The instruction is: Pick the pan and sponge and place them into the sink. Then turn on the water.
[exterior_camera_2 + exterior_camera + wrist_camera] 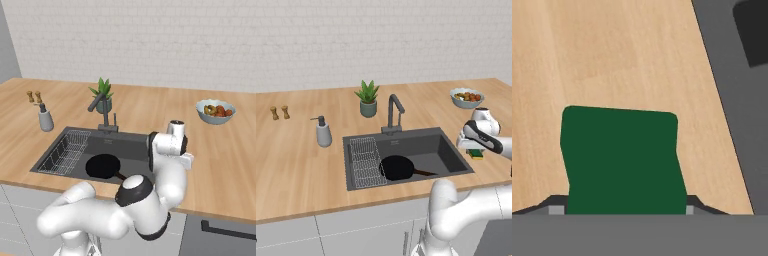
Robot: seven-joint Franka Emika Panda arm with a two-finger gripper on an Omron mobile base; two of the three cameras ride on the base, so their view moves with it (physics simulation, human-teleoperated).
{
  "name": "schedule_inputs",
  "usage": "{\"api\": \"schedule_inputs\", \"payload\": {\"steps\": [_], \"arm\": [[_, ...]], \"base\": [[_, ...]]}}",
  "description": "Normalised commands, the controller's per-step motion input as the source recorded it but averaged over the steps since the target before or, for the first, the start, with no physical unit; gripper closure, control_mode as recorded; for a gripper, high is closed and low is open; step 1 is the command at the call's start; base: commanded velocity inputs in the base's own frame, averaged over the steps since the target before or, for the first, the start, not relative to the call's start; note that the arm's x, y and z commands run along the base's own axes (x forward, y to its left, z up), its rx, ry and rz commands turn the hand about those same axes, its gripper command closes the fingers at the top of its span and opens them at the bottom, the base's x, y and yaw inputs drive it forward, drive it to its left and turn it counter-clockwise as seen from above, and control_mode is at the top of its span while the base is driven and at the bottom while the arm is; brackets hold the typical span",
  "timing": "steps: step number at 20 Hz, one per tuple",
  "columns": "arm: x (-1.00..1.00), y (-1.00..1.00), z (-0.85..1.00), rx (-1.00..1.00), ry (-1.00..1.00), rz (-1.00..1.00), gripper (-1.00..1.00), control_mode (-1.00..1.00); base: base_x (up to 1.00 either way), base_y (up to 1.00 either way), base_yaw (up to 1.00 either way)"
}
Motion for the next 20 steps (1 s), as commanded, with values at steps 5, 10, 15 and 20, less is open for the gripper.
{"api": "schedule_inputs", "payload": {"steps": [5,10,15,20], "arm": [[-0.91,0.49,-0.40,0.00,-0.02,-0.05,1.00,-1.00],[-0.83,0.78,0.27,0.00,-0.26,0.13,1.00,-1.00],[-0.46,0.63,0.66,0.00,-0.36,0.17,1.00,-1.00],[-0.10,0.75,0.67,0.00,-0.24,0.00,1.00,-1.00]], "base": [[0.00,0.00,0.00],[0.00,0.00,0.00],[0.00,0.00,0.00],[0.00,0.00,0.00]]}}
